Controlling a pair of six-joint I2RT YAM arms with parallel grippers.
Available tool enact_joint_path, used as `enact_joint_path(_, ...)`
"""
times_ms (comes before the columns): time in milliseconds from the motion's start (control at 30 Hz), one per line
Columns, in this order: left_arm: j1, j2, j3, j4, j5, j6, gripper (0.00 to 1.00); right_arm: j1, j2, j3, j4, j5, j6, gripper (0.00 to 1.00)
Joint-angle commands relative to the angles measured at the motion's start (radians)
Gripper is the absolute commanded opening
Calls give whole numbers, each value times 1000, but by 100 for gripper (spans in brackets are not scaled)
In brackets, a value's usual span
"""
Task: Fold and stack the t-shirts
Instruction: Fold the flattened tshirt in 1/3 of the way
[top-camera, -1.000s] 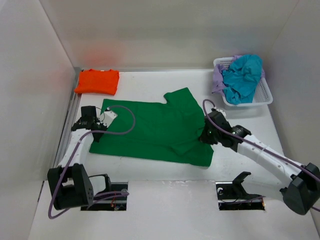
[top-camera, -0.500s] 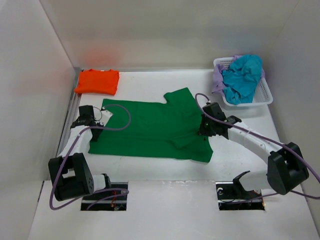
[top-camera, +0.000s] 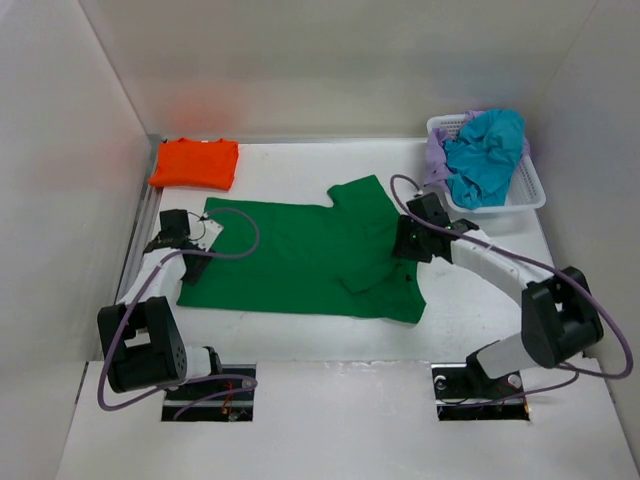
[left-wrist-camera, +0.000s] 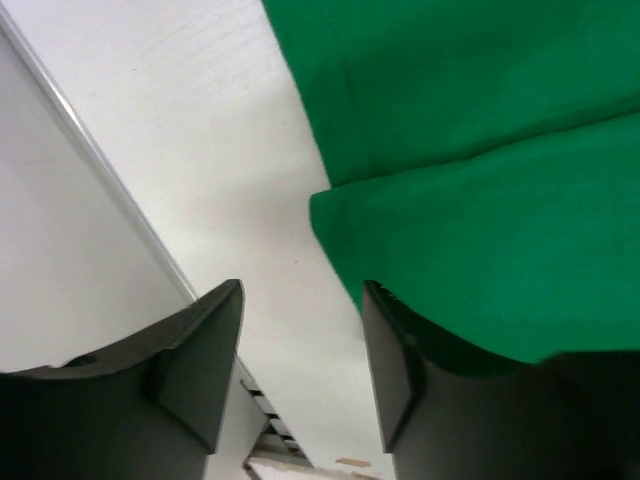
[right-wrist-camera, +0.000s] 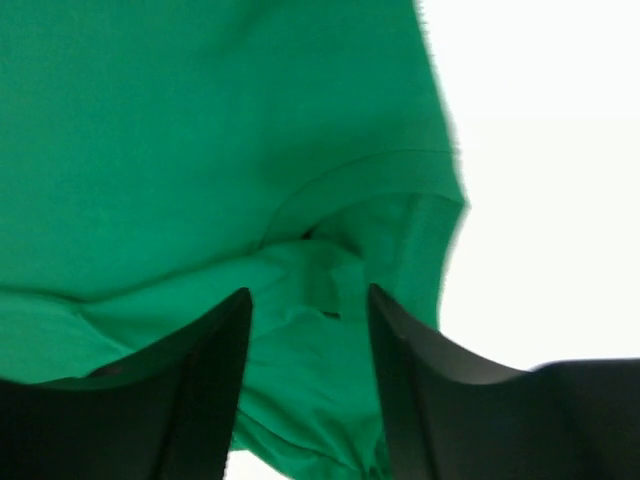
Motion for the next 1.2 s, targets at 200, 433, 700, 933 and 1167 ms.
enact_joint_path(200,-29,-66,49,4,-83,79,58,176,-343,-232,-225,122,360,60)
enact_joint_path(433,-344,-34,331,-59,55,11,58,242,-425,-381,-210,168,579,56)
enact_joint_path(700,-869,191,446,-53,242,3,53,224,-437,-390,-216,179,575,18)
enact_joint_path(933,-1075,359,512,33,426,13,53,149,-546,-455,-207,167,572,10)
enact_joint_path(1167,-1136,465,547,36,451,48,52,147,-613,-490,-205,161,570,25)
